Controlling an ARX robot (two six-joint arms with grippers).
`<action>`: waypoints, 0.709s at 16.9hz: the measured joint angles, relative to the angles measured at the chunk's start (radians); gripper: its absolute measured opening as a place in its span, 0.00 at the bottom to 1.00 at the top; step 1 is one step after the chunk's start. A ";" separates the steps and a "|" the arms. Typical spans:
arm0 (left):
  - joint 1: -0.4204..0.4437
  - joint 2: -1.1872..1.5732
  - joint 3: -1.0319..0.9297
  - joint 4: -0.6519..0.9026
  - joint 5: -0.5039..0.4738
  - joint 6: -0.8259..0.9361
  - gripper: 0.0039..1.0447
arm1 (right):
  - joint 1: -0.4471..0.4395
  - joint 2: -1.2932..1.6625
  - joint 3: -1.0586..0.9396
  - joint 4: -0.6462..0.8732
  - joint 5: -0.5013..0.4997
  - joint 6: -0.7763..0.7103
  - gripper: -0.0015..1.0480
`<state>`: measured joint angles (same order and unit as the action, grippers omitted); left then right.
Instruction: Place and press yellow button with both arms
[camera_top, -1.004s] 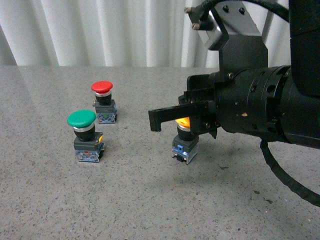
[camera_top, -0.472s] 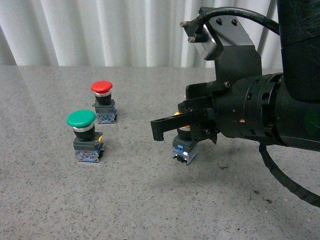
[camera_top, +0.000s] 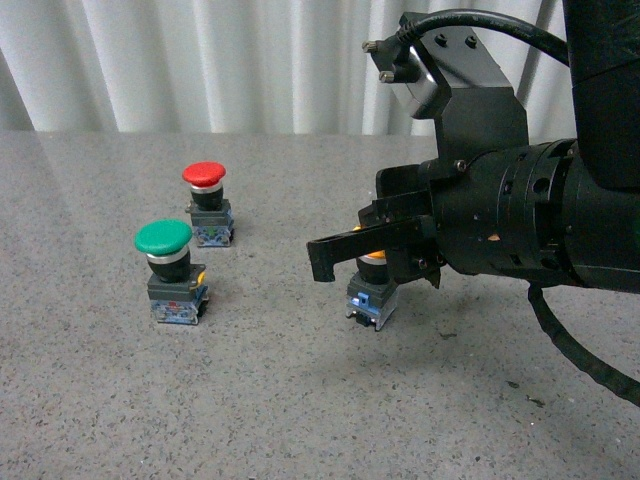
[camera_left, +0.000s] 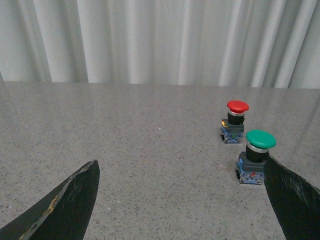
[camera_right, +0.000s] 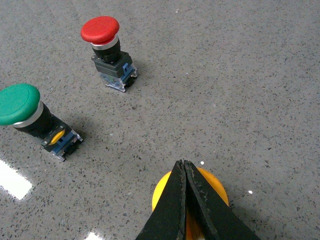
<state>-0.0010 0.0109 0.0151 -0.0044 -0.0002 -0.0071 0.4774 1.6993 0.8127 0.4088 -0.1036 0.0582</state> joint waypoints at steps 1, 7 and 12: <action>0.000 0.000 0.000 0.000 0.000 0.000 0.94 | 0.000 0.001 0.000 -0.001 0.000 0.000 0.02; 0.000 0.000 0.000 0.000 0.000 0.000 0.94 | -0.002 0.027 0.003 0.005 -0.006 0.002 0.02; 0.000 0.000 0.000 0.000 0.000 0.000 0.94 | -0.014 -0.048 -0.057 0.175 -0.082 0.091 0.02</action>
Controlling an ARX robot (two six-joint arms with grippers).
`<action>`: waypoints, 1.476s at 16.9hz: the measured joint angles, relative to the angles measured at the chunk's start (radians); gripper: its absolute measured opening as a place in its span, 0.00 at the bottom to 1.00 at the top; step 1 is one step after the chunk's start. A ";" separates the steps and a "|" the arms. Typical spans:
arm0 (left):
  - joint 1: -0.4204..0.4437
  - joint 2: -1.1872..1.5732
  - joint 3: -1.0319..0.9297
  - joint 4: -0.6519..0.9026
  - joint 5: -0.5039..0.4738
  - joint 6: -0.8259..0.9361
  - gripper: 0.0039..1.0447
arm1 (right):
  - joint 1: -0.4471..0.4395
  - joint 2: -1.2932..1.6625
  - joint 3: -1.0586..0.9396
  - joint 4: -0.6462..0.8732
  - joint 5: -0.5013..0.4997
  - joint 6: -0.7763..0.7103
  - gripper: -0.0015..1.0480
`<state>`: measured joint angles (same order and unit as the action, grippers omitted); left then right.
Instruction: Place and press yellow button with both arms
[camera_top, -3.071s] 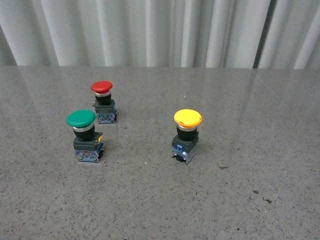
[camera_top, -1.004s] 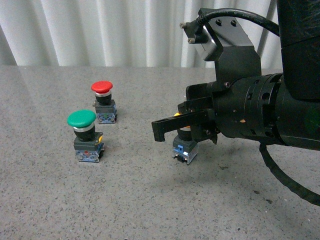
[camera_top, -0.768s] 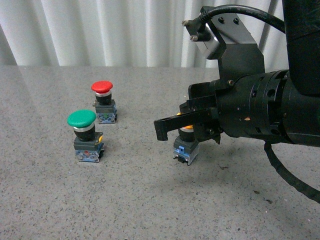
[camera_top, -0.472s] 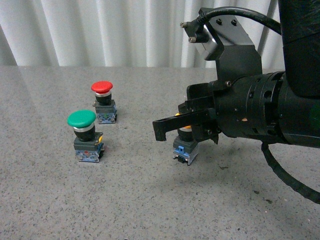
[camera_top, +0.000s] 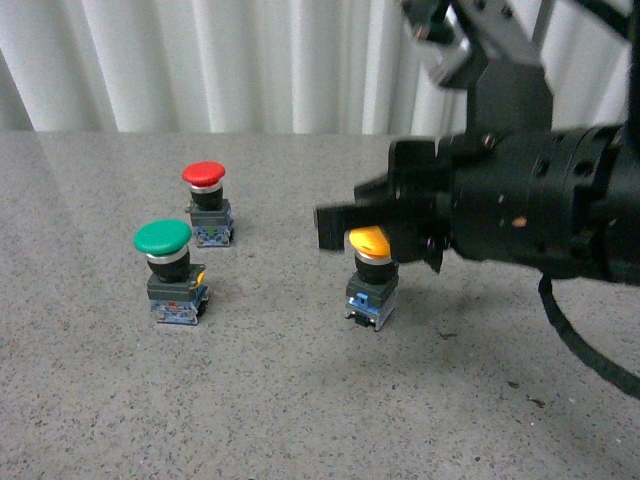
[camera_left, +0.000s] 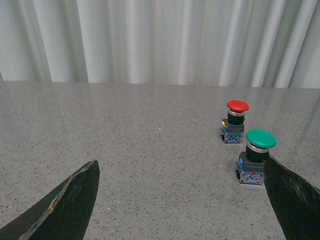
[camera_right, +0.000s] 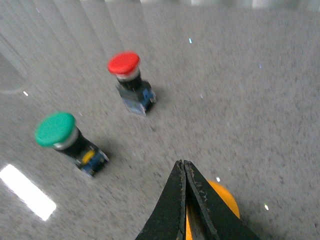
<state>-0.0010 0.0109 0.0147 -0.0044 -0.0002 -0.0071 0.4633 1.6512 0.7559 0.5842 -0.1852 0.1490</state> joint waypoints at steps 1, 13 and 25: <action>0.000 0.000 0.000 0.000 0.000 0.000 0.94 | 0.000 -0.044 0.000 0.051 -0.015 0.032 0.02; 0.000 0.000 0.000 0.000 -0.002 0.000 0.94 | -0.422 -1.062 -0.376 -0.412 0.217 -0.046 0.02; 0.000 0.000 0.000 0.000 0.000 0.000 0.94 | -0.463 -1.339 -0.651 -0.376 0.185 -0.136 0.02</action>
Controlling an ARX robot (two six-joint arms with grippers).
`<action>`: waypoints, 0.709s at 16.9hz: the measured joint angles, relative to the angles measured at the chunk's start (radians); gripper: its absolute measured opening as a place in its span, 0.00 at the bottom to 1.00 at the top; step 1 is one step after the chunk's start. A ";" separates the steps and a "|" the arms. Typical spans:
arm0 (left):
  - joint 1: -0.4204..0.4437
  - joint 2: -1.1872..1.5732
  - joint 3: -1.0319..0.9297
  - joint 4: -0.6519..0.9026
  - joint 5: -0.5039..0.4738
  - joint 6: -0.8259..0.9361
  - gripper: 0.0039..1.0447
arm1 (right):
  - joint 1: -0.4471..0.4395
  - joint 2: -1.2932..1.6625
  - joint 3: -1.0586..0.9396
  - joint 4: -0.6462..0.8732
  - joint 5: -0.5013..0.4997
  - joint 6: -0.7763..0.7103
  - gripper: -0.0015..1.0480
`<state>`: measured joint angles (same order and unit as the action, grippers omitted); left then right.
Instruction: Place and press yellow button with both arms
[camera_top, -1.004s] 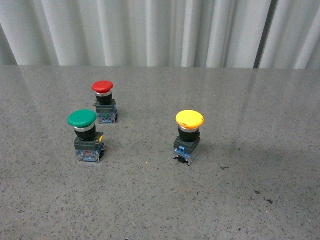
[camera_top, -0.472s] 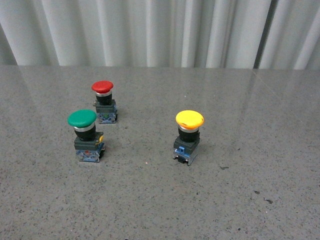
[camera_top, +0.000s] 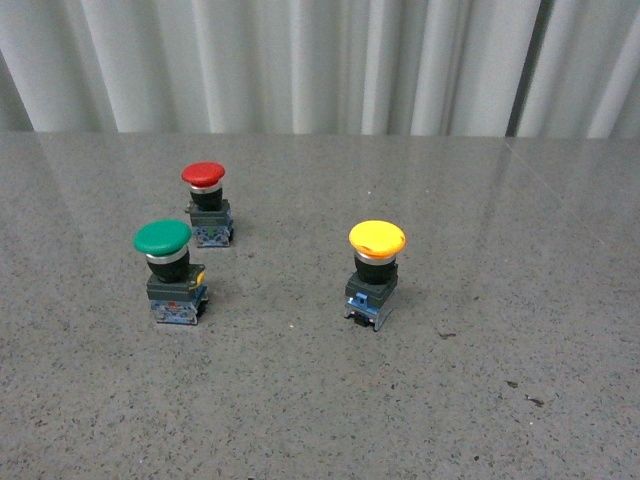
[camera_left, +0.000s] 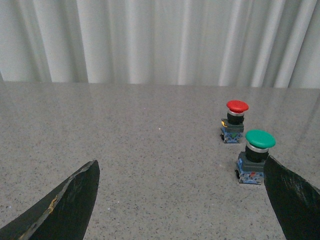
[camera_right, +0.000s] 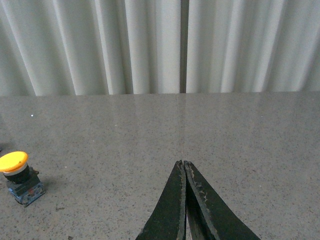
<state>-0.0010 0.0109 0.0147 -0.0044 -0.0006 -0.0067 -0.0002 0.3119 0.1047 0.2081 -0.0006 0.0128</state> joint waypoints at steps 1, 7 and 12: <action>0.000 0.000 0.000 0.000 0.000 0.000 0.94 | 0.000 -0.012 -0.008 -0.006 0.000 0.000 0.02; 0.000 0.000 0.000 0.000 0.000 0.000 0.94 | 0.000 -0.107 -0.057 -0.052 0.000 -0.004 0.02; 0.000 0.000 0.000 -0.001 -0.002 0.000 0.94 | 0.000 -0.302 -0.092 -0.240 0.001 -0.007 0.02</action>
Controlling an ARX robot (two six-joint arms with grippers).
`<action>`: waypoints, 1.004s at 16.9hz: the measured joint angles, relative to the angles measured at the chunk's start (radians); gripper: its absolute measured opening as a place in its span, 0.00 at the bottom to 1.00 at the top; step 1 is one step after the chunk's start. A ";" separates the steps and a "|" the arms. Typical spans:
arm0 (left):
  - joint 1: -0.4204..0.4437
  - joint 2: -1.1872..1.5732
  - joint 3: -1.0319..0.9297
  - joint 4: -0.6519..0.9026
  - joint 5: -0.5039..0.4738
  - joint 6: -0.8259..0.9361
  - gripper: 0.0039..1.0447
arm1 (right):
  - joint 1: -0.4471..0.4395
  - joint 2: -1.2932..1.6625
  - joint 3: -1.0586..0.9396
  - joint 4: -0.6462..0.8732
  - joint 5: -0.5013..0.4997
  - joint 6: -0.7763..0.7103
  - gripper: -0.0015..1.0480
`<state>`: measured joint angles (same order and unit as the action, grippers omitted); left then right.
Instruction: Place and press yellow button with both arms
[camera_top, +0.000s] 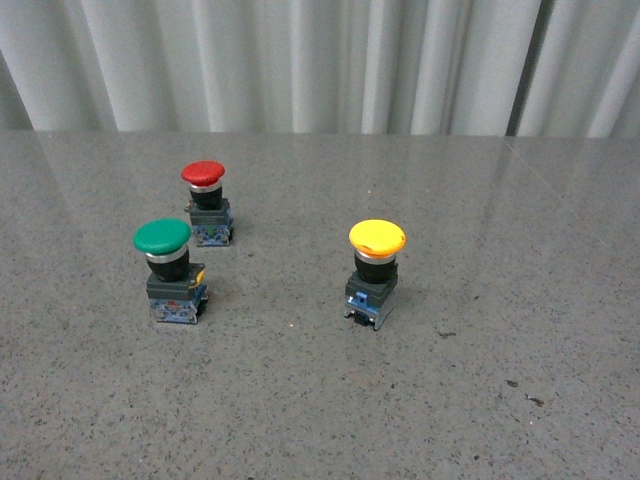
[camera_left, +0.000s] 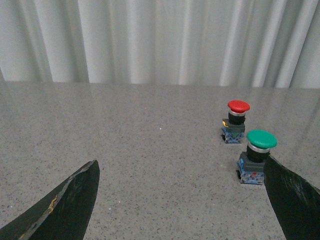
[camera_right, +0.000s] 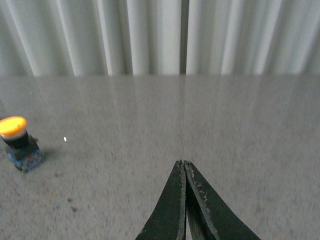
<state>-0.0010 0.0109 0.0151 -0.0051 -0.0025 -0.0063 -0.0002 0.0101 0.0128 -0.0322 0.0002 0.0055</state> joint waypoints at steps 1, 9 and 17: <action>0.000 0.000 0.000 0.001 0.003 0.000 0.94 | 0.000 -0.006 0.005 0.047 0.000 0.000 0.02; 0.000 0.000 0.000 0.001 0.002 0.000 0.94 | 0.000 -0.006 0.000 0.027 0.000 0.000 0.02; 0.000 0.000 0.000 0.001 0.002 0.000 0.94 | 0.000 -0.006 0.000 0.027 0.000 0.000 0.58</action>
<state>-0.0010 0.0109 0.0147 -0.0044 -0.0002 -0.0059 -0.0002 0.0044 0.0132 -0.0048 -0.0002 0.0055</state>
